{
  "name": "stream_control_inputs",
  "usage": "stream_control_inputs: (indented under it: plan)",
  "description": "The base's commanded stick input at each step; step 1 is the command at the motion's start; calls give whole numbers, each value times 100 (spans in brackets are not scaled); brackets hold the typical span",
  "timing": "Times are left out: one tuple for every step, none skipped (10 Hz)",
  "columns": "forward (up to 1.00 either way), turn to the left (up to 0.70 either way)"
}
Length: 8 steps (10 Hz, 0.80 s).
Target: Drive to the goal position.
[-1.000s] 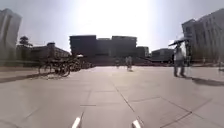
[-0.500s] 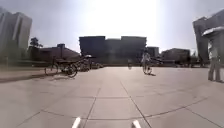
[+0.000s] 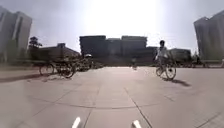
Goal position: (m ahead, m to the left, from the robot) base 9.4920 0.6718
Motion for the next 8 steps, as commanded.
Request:
stream_control_inputs:
  plan:
    - [100, 0]
    - [100, 0]
    - [100, 0]
    - [100, 0]
    - [100, 0]
    - [100, 0]
    - [100, 0]
    - [100, 0]
